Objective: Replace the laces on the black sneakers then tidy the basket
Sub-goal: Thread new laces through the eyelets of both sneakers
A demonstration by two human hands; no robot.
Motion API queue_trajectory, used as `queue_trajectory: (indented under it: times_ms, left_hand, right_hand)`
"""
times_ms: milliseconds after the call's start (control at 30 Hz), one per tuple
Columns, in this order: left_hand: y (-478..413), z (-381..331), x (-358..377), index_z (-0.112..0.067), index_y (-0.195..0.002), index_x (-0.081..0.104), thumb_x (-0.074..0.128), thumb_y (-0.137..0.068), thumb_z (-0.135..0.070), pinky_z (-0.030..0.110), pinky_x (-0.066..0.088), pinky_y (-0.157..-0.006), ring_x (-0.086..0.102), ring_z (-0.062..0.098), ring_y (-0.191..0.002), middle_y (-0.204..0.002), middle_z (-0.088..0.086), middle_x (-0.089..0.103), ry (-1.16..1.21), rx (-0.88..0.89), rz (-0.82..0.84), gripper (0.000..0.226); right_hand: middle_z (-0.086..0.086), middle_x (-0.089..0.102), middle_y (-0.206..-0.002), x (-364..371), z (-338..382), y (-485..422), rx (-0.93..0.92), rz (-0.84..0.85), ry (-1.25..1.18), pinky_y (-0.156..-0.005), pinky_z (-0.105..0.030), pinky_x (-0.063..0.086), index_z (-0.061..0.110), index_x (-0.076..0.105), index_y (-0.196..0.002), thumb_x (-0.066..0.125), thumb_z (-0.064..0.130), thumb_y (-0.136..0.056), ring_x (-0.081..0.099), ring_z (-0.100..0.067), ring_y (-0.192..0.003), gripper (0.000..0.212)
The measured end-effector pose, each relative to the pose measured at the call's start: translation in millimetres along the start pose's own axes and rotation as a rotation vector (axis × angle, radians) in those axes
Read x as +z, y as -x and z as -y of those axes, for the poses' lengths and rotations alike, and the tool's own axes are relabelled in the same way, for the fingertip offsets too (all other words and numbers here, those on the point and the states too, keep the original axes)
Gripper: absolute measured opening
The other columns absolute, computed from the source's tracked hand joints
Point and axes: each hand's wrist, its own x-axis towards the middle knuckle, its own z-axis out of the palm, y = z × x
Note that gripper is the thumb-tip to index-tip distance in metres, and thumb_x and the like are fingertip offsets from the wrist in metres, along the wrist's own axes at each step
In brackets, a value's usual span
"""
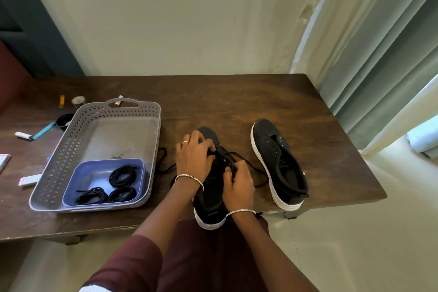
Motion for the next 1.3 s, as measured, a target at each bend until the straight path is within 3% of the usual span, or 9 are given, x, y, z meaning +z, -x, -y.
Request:
queue_trajectory:
  times_ms: [167, 267, 433, 500, 600, 700, 833, 933, 1300]
  left_hand:
    - [-5, -2, 1, -0.03, -0.096, 0.071, 0.071, -0.087, -0.031, 0.035, 0.034, -0.091, 0.043, 0.018, -0.109, -0.111, -0.006, 0.049, -0.055, 0.013, 0.016, 0.009]
    - [-3, 2, 7, -0.028, -0.087, 0.068, 0.07, -0.087, -0.028, 0.038, 0.036, -0.091, 0.046, 0.016, -0.105, -0.107, -0.007, 0.052, 0.09, -0.086, -0.01, 0.002]
    - [-7, 15, 10, -0.004, -0.103, 0.068, 0.063, -0.094, -0.016, 0.043, 0.055, -0.087, 0.063, 0.027, -0.094, -0.1, 0.01, 0.067, 1.199, -1.027, -0.01, 0.016]
    - [-8, 28, 10, -0.005, -0.103, 0.064, 0.057, -0.097, -0.015, 0.037, 0.054, -0.075, 0.06, 0.023, -0.087, -0.094, 0.008, 0.064, 1.347, -1.161, 0.054, 0.013]
    - [-6, 38, 17, -0.015, -0.081, 0.064, 0.059, -0.088, -0.015, 0.027, 0.053, -0.066, 0.057, 0.024, -0.074, -0.077, 0.007, 0.062, 1.143, -0.989, 0.017, 0.009]
    - [0, 32, 9, -0.031, -0.085, 0.064, 0.068, -0.083, -0.025, 0.034, 0.047, -0.085, 0.057, 0.018, -0.09, -0.097, -0.002, 0.063, 0.672, -0.541, -0.167, 0.008]
    - [3, 8, -2, -0.036, -0.092, 0.069, 0.07, -0.085, -0.035, 0.039, 0.033, -0.092, 0.041, 0.014, -0.109, -0.111, -0.012, 0.051, 0.135, -0.102, 0.017, 0.008]
    - [3, 1, 4, -0.035, -0.102, 0.067, 0.071, -0.085, -0.035, 0.04, 0.03, -0.098, 0.041, 0.018, -0.121, -0.123, -0.01, 0.049, -0.024, -0.036, 0.109, 0.018]
    - [-4, -9, 6, -0.033, -0.109, 0.062, 0.06, -0.095, -0.031, 0.037, 0.031, -0.096, 0.044, 0.019, -0.119, -0.115, -0.008, 0.058, -0.132, -0.009, 0.041, 0.015]
  right_hand:
    - [0.0, 0.051, -0.085, 0, -1, 1, -0.002, -0.002, -0.002, -0.063, -0.031, 0.033, 0.014, 0.046, -0.089, 0.052, 0.02, -0.099, 0.049, -0.016, -0.076, 0.012]
    - [0.0, 0.053, -0.086, 0, -1, 1, 0.0, -0.001, 0.0, -0.063, -0.03, 0.032, 0.016, 0.045, -0.089, 0.052, 0.02, -0.099, 0.048, -0.014, -0.076, 0.012]
    - [0.004, 0.049, -0.082, 0, -2, 0, 0.0, -0.004, 0.009, -0.061, -0.028, 0.03, 0.018, 0.043, -0.087, 0.052, 0.021, -0.099, 0.045, -0.011, -0.071, 0.015]
    - [0.004, 0.048, -0.081, 1, -2, 0, 0.001, -0.004, 0.013, -0.061, -0.028, 0.031, 0.018, 0.043, -0.087, 0.052, 0.021, -0.099, 0.045, -0.011, -0.07, 0.015]
    - [0.004, 0.049, -0.08, 1, -2, 0, 0.013, -0.001, 0.013, -0.061, -0.028, 0.032, 0.018, 0.043, -0.087, 0.052, 0.022, -0.099, 0.046, -0.012, -0.071, 0.015]
    - [0.003, 0.049, -0.081, 2, -2, 0, 0.018, -0.003, 0.014, -0.062, -0.03, 0.032, 0.019, 0.043, -0.087, 0.052, 0.023, -0.099, 0.047, -0.014, -0.072, 0.016]
    - [0.002, 0.051, -0.084, -1, 0, 1, 0.02, 0.0, 0.01, -0.062, -0.031, 0.031, 0.018, 0.043, -0.088, 0.052, 0.022, -0.099, 0.048, -0.015, -0.074, 0.015]
    - [-0.001, 0.053, -0.087, -2, 0, 1, 0.022, 0.009, 0.018, -0.062, -0.031, 0.032, 0.017, 0.044, -0.09, 0.051, 0.023, -0.099, 0.049, -0.016, -0.076, 0.013]
    - [0.002, 0.052, -0.086, -2, 1, 1, 0.031, 0.009, 0.019, -0.062, -0.032, 0.032, 0.017, 0.042, -0.089, 0.051, 0.023, -0.099, 0.048, -0.016, -0.075, 0.014]
